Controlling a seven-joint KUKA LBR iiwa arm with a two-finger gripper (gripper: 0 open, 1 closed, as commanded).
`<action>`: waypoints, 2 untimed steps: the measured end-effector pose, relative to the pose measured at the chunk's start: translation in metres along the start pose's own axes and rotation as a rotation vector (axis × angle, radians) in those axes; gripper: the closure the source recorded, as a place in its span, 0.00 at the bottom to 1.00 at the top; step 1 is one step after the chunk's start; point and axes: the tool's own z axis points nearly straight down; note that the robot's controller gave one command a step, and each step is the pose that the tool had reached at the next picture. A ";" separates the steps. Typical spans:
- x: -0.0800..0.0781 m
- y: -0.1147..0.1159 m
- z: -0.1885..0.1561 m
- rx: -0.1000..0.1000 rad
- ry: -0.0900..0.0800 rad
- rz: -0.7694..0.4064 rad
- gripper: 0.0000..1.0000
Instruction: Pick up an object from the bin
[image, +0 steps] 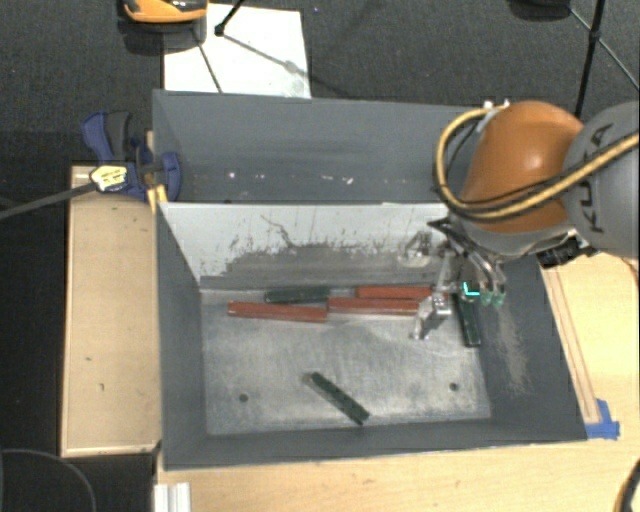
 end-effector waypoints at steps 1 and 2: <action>-0.002 0.000 -0.004 0.000 -0.008 0.000 0.00; -0.009 0.035 0.047 0.001 -0.015 -0.069 0.00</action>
Offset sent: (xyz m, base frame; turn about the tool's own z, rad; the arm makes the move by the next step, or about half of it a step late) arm 0.0102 0.0629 -0.0903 -0.1140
